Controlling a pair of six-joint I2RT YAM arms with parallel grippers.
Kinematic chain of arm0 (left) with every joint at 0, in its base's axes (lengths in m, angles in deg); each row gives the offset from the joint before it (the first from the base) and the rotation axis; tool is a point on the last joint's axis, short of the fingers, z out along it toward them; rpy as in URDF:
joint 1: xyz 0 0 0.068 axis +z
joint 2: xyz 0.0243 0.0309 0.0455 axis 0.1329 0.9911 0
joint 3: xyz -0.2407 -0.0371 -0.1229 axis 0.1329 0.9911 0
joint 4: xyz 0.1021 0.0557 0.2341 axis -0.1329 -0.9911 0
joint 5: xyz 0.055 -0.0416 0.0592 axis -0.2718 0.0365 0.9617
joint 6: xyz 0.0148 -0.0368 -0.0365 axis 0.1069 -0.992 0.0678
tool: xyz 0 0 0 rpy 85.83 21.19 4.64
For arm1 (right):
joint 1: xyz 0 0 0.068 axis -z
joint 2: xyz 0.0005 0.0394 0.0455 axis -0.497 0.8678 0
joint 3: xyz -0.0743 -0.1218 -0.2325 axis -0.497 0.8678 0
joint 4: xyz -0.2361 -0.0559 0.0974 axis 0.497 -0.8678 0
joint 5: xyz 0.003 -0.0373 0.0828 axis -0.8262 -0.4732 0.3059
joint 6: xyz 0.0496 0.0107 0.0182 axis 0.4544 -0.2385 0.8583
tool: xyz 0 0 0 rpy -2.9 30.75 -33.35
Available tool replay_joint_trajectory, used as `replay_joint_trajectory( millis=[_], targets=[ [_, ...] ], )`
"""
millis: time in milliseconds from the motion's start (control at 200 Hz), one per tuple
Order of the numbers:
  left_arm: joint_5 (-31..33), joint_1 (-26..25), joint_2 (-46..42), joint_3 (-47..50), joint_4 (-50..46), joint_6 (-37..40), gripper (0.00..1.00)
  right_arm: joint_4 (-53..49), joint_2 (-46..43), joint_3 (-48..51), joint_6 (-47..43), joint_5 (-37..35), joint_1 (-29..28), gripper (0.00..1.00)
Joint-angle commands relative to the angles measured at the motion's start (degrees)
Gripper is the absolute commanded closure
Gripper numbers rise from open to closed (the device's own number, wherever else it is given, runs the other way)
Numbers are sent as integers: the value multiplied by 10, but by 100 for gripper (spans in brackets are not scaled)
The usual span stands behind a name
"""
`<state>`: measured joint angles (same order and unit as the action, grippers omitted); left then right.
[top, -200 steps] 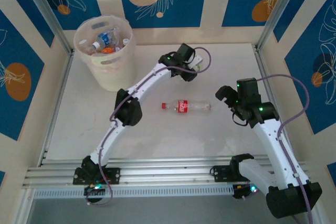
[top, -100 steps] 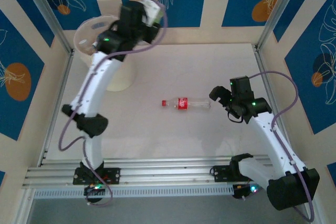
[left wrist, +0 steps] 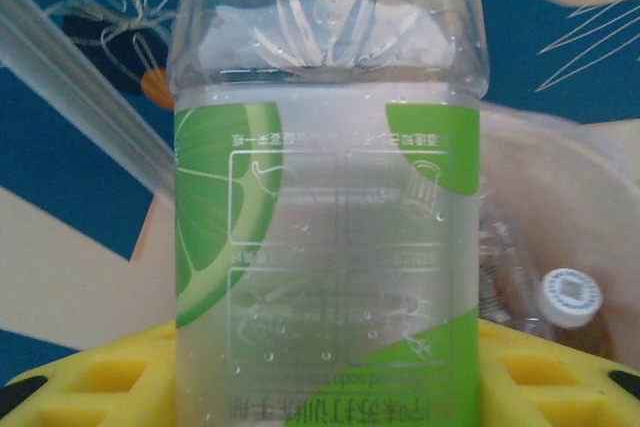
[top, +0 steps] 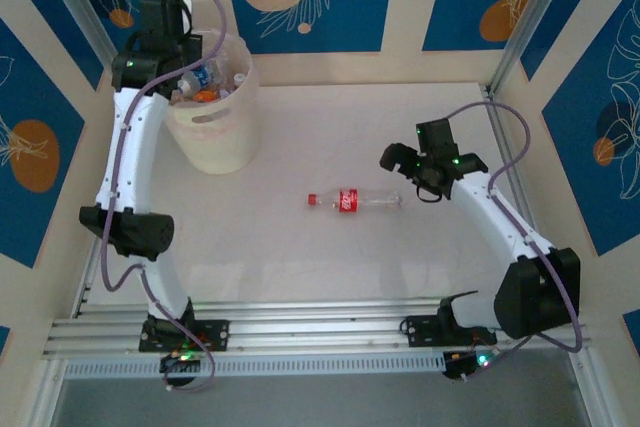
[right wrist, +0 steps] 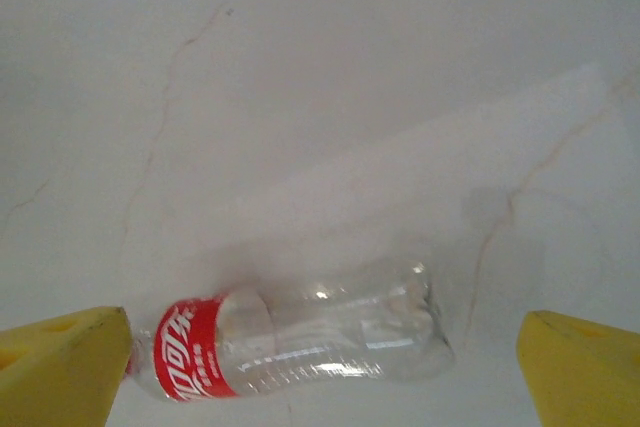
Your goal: Put the plastic bottles in the bin
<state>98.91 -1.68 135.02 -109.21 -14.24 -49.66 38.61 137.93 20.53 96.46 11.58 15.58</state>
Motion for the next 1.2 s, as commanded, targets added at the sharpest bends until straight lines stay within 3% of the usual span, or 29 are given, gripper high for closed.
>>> replay_joint_trajectory(
  millis=[0, 140, 485, 595, 670, 790, 915, 1060, 1195],
  targets=[
    [-2, 19, 11, 13, 10, -26, 47, 16, 14, -29, -28, 13, -6, 1],
    [-29, 33, 33, 17, 48, -18, 47, 18, 31, -41, -30, 17, -16, 1],
    [-59, 64, 101, -11, 16, 26, 45, 14, 49, -52, -32, 10, -25, 1],
    [-57, 67, 108, -14, -4, 25, 38, 11, 51, -56, -32, 9, -26, 1],
    [-44, 69, 104, -14, -24, 13, 27, 8, 50, -57, -30, 8, -26, 1],
    [-4, 70, 91, -15, -50, 4, 20, 3, 49, -60, -30, 7, -26, 1],
    [17, 72, 74, -12, -46, 1, 22, -1, 47, -65, -32, 5, -27, 1],
    [43, 75, 70, -15, -29, -6, 35, -1, 46, -68, -31, 5, -27, 1],
    [24, 76, 67, -16, -36, -15, 34, -2, 45, -68, -30, 5, -28, 1]
  ],
)
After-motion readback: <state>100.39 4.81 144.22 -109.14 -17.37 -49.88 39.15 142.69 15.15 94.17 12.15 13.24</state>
